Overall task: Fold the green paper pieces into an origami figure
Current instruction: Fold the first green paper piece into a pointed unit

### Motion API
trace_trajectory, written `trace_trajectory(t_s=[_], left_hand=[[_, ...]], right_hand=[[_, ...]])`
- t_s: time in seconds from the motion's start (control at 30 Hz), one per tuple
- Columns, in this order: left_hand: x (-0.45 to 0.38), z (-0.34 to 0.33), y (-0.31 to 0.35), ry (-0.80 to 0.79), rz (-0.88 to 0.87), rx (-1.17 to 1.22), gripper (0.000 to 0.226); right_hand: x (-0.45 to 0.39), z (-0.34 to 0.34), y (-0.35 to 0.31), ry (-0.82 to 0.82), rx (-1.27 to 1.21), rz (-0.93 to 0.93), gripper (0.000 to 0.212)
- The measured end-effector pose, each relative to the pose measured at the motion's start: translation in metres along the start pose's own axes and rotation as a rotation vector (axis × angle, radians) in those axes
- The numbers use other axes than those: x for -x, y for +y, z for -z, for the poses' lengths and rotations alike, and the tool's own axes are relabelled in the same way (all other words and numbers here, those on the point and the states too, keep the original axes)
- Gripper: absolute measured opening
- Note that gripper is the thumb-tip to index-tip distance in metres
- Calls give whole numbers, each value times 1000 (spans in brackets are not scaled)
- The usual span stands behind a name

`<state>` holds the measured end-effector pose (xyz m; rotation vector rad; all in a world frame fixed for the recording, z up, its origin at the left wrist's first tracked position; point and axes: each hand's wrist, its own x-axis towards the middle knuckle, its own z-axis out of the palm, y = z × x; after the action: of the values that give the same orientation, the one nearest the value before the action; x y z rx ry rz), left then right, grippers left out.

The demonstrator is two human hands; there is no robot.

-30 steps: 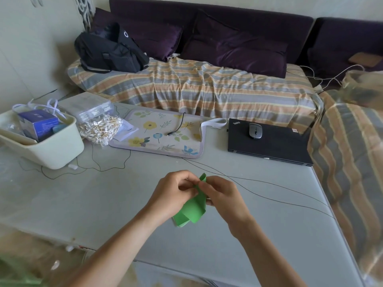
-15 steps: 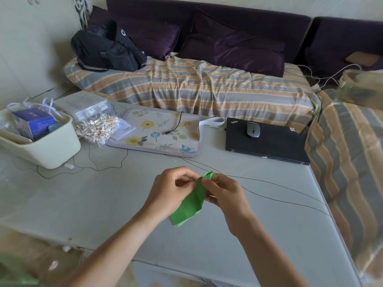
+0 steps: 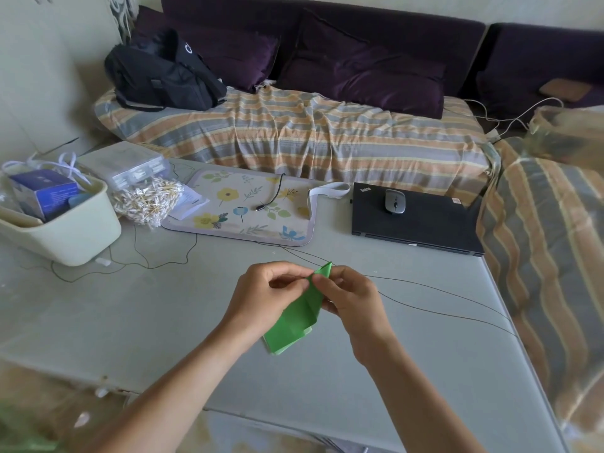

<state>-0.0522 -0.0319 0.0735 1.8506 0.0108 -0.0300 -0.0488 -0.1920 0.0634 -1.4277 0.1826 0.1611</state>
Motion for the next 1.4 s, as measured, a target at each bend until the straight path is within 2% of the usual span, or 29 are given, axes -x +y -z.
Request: trace_trajectory(t_s=[0.4, 0.63, 0.8, 1.17, 1.4], left_hand=[[0, 0, 5, 8, -4, 9, 18], [0, -1, 3, -22, 3, 14, 19], [-1, 0, 3, -52, 17, 28, 20], [-1, -1, 3, -69, 51, 83, 21], [-1, 3, 5, -49, 66, 133, 22]], right_hand=[[-1, 2, -4, 15, -113, -23, 28], [0, 4, -4, 44, -106, -4, 22], [0, 4, -6, 68, -133, -12, 9], [-2, 5, -5, 84, -149, -12, 14], [2, 4, -5, -68, -133, -40, 19]])
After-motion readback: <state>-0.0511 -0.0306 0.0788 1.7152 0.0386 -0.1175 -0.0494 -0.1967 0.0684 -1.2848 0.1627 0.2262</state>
